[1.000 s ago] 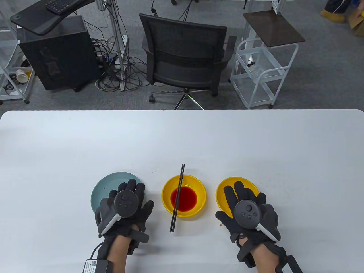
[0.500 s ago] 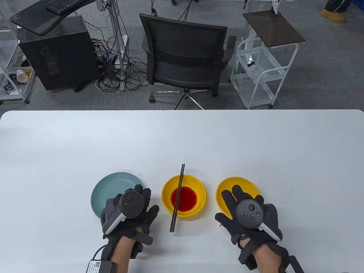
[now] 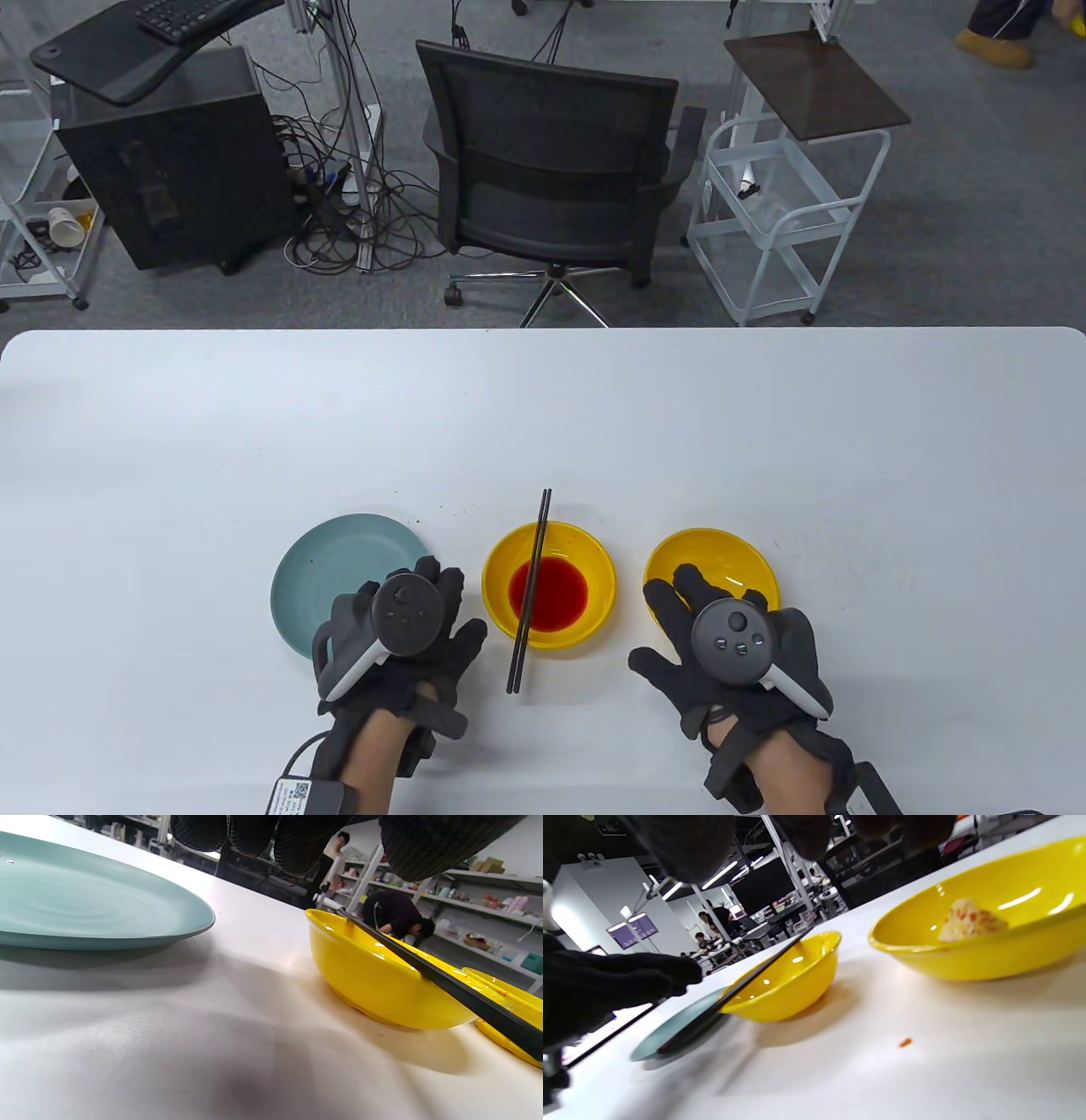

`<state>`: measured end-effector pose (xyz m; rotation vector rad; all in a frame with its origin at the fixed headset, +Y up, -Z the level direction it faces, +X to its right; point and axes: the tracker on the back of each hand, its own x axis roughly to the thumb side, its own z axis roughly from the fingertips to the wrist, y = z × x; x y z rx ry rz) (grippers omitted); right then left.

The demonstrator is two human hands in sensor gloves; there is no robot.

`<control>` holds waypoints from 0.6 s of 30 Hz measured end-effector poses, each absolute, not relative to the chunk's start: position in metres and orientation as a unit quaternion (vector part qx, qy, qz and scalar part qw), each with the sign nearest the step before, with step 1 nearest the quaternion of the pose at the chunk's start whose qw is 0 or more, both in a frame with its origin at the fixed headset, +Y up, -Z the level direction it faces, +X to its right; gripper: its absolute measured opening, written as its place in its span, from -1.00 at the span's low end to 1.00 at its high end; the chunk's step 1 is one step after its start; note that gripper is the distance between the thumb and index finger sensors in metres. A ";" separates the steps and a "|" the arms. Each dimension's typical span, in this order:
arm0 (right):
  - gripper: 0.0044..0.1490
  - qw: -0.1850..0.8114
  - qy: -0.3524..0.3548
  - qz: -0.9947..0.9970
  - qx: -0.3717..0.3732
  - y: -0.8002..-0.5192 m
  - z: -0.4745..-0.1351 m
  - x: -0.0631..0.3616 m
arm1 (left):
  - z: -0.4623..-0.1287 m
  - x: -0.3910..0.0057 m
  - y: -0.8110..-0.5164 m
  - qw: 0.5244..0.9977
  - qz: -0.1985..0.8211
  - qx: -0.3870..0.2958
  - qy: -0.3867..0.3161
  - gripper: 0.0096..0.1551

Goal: Dip chopsticks into soy sauce and dot onto dumpling

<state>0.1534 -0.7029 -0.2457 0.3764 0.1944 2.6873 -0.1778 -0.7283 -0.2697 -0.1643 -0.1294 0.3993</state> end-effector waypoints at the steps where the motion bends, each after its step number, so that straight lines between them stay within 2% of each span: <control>1: 0.04 0.208 0.066 0.966 0.138 -0.702 -0.245 0.154 | -0.270 -0.178 -0.728 0.975 0.199 -0.077 -0.064 -0.08; 18: 0.03 0.229 0.060 0.961 0.140 -0.701 -0.245 0.156 | -0.269 -0.179 -0.726 0.973 0.210 -0.066 -0.063 -0.09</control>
